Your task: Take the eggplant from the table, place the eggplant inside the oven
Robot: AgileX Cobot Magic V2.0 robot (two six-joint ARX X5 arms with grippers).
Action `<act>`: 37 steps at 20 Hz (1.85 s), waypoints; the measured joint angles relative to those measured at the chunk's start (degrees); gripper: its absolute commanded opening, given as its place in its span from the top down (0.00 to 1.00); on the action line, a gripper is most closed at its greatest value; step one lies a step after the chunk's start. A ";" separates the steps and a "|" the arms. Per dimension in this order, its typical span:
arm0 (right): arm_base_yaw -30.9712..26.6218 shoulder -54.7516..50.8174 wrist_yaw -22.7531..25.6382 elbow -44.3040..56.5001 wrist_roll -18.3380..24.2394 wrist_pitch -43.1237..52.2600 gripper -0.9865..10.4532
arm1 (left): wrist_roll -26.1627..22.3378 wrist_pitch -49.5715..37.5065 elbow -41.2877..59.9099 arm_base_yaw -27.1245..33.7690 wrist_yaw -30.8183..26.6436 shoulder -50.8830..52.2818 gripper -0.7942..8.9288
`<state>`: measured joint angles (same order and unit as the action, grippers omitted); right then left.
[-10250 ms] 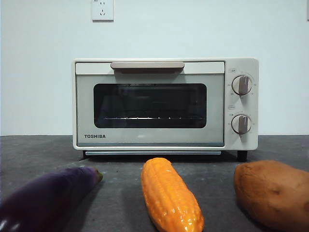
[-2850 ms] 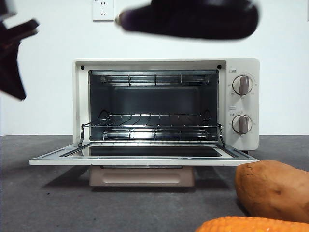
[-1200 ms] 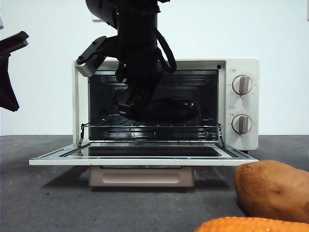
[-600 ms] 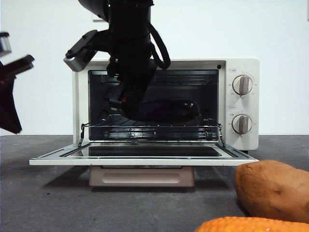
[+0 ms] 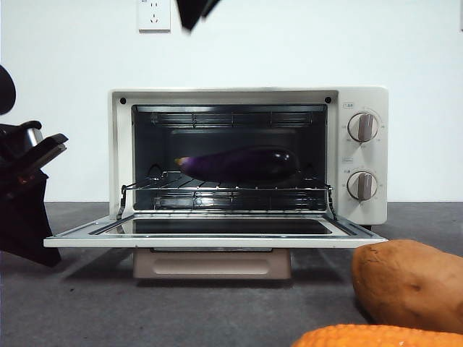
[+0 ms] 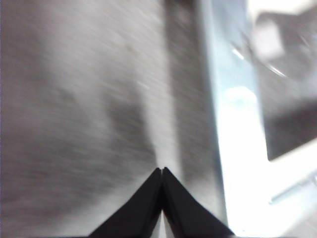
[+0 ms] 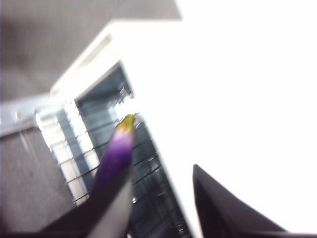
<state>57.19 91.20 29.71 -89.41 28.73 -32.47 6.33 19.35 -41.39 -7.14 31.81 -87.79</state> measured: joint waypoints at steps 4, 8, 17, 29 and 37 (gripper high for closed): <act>0.15 -5.14 -0.11 0.00 -0.31 0.00 0.81 | -2.29 1.90 0.00 0.11 4.46 -1.86 0.91; 0.13 -9.09 -0.04 0.00 -0.50 -0.07 0.83 | -4.00 2.21 0.00 0.31 6.25 -2.82 0.91; 0.13 -17.22 0.09 0.00 -1.75 -2.56 0.84 | -7.08 1.75 0.00 1.51 12.09 -3.17 0.91; 0.13 -24.81 0.07 0.00 -8.72 -17.09 0.84 | -8.61 -0.17 0.24 2.93 19.74 -3.34 0.91; 0.13 -27.28 -3.56 0.00 -16.66 -29.70 0.84 | -8.28 0.09 -0.76 5.53 27.15 -3.34 0.91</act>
<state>57.32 63.92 26.15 -89.41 12.08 -62.17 -1.96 19.44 -42.15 -1.61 58.96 -91.13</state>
